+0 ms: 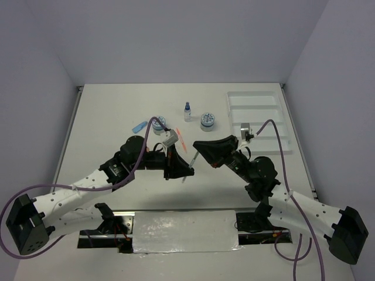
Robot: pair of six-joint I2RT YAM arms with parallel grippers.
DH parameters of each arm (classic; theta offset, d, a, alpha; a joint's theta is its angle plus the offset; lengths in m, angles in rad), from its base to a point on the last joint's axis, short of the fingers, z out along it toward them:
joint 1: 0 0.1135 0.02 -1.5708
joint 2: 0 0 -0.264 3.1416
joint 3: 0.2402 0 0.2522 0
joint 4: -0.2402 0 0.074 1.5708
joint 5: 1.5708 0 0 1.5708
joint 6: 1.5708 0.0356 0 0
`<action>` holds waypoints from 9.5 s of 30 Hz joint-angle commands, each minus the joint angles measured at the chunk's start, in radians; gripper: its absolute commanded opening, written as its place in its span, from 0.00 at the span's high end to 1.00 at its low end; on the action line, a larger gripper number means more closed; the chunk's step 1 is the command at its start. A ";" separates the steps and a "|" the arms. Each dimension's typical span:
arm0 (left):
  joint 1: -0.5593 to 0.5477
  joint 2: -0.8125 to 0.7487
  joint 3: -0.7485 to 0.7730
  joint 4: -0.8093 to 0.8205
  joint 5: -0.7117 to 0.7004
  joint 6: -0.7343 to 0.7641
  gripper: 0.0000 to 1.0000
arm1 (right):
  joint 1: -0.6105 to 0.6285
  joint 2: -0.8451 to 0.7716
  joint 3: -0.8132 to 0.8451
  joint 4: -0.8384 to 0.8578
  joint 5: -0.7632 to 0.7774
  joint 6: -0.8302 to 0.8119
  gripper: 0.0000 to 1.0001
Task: Sort the stationery into containers
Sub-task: Close the pen cap on the pen, then place the pen in the storage box, then pick up the pen from the center of the board, then close the pen cap on the pen.
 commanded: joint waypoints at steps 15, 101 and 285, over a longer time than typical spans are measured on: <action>0.016 -0.199 -0.205 0.455 -0.110 -0.028 1.00 | 0.070 -0.089 0.265 -0.614 0.046 -0.096 0.49; -0.047 -0.222 0.123 -0.882 -1.042 -0.322 0.01 | -0.841 0.305 0.377 -0.933 0.498 0.210 0.19; -0.070 -0.091 0.008 0.050 -0.780 -0.384 1.00 | 0.323 -0.003 0.223 -0.691 0.476 -0.002 1.00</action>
